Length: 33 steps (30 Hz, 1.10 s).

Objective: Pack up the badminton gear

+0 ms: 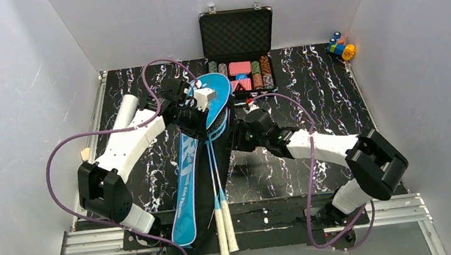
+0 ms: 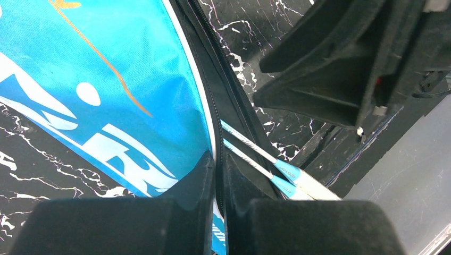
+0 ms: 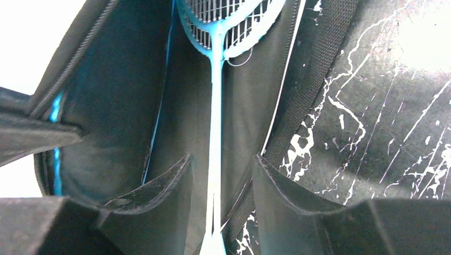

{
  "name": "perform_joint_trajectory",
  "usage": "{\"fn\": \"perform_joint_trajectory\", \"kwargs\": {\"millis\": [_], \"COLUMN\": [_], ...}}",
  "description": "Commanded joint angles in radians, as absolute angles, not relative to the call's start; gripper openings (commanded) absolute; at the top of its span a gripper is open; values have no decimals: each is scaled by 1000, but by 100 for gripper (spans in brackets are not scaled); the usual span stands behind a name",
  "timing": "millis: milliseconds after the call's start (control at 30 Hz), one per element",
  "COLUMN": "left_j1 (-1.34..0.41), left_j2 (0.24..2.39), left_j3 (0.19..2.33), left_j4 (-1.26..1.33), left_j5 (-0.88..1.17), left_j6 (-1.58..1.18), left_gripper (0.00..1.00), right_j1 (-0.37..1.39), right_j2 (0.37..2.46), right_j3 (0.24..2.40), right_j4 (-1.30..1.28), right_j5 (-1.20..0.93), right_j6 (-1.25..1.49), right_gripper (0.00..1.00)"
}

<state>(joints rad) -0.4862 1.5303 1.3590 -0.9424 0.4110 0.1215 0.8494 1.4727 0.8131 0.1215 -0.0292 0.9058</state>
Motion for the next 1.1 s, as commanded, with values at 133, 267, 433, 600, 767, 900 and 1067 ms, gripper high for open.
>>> {"fn": "perform_joint_trajectory", "kwargs": {"millis": [133, 267, 433, 600, 767, 900, 1067], "left_j1": [-489, -489, -490, -489, -490, -489, -489], "left_j2": [1464, 1459, 1450, 1445, 1446, 1448, 1445], "left_j3": [1390, 1393, 1394, 1393, 1390, 1384, 1371], "left_j4": [-937, -942, -946, -948, -948, -943, -939], "left_j5": [466, 469, 477, 473, 472, 472, 461], "left_j6": [120, 120, 114, 116, 118, 117, 124], "left_gripper": [0, 0, 0, 0, 0, 0, 0], "right_j1": [807, 792, 776, 772, 772, 773, 773], "right_j2": [1595, 1651, 1696, 1736, 1757, 1754, 1696], "right_j3": [865, 879, 877, 884, 856, 826, 782], "right_j4": [237, 250, 289, 326, 387, 412, 440], "right_j5": [-81, -93, -122, -167, -205, -227, -248], "right_j6": [903, 910, 922, 933, 965, 974, 991], "right_gripper": [53, 53, 51, 47, 36, 22, 1]}}
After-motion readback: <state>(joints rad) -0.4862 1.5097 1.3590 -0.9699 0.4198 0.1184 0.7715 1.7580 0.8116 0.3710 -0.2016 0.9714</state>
